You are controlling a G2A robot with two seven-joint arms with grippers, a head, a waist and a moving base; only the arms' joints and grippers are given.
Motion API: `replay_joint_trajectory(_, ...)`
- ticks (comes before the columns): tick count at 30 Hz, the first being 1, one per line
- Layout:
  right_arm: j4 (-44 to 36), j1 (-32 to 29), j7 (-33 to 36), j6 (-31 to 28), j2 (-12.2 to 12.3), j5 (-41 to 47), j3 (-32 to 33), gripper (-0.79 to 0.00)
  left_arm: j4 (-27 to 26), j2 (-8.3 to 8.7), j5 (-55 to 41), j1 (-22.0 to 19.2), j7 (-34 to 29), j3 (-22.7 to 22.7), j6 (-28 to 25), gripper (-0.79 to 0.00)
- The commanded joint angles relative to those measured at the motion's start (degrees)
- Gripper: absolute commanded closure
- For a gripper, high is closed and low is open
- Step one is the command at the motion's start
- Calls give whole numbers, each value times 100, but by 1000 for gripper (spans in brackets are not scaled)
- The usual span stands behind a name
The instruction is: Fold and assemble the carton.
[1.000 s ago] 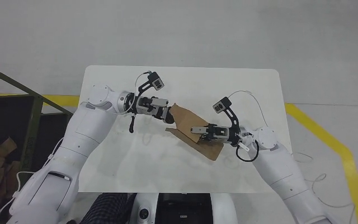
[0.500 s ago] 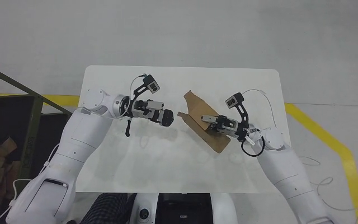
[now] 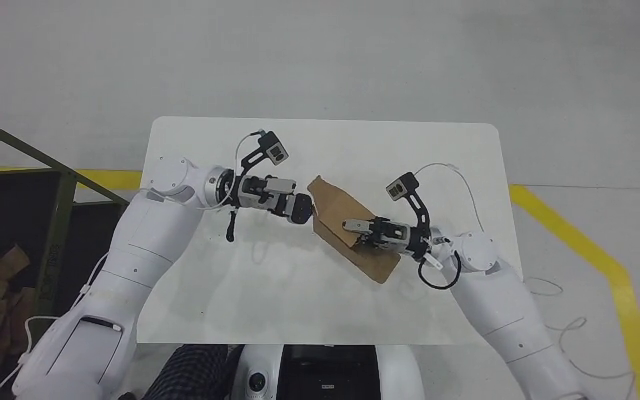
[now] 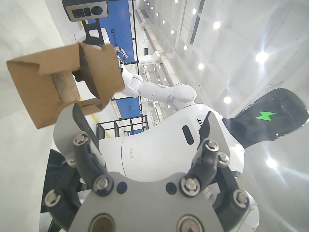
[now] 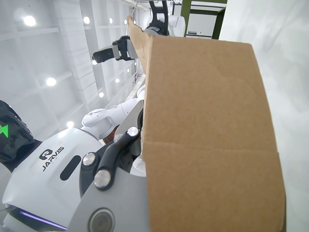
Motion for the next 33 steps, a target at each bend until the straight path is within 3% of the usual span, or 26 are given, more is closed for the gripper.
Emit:
replay_joint_trajectory(1,-53,-13,27,-7,-7,-33,-43,0,14,-6,6,-13,-5,8,1,-785)
replay_joint_trajectory(16,-120,5,257,23,-23,-32,-116,0,-27,-40,-5,-52,-78,54,10,-785)
replay_joint_trajectory(33,616,408,1092,-121,-77,406,-183,0,-69,-79,-118,-199,-78,455,121,-785)
